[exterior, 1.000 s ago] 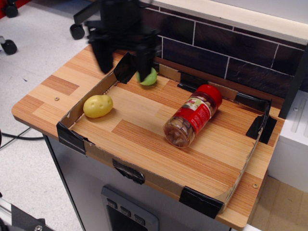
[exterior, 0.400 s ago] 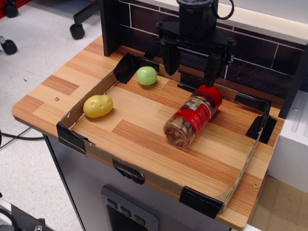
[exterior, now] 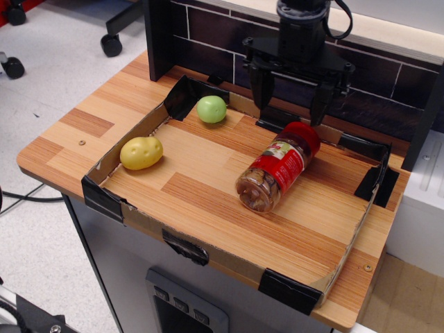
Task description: Upright basil bottle
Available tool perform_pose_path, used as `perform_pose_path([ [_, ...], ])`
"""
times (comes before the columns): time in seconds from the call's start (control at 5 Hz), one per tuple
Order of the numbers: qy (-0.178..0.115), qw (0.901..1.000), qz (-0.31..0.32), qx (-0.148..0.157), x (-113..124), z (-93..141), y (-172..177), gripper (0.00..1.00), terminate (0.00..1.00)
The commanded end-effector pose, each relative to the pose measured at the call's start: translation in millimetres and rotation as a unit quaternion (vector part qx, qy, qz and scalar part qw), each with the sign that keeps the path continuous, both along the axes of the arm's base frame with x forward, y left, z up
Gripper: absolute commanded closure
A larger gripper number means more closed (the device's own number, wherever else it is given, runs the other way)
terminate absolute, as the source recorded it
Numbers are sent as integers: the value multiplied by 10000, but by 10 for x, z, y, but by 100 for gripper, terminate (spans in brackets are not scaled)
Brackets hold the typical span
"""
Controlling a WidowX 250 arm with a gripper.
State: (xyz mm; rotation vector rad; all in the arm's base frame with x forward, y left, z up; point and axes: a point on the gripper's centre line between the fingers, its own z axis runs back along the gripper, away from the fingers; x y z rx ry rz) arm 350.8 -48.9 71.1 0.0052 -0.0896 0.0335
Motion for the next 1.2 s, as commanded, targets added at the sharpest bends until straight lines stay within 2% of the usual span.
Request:
perform_pose_path([
  [0.0, -108, 9996, -193, 178, 227, -73, -113, 0, 0],
  [0.6, 60, 9975, -579, 402, 228, -279, -167, 0, 0],
  [1.0, -32, 9970, -541, 558, 242, -391, -172, 0, 0],
])
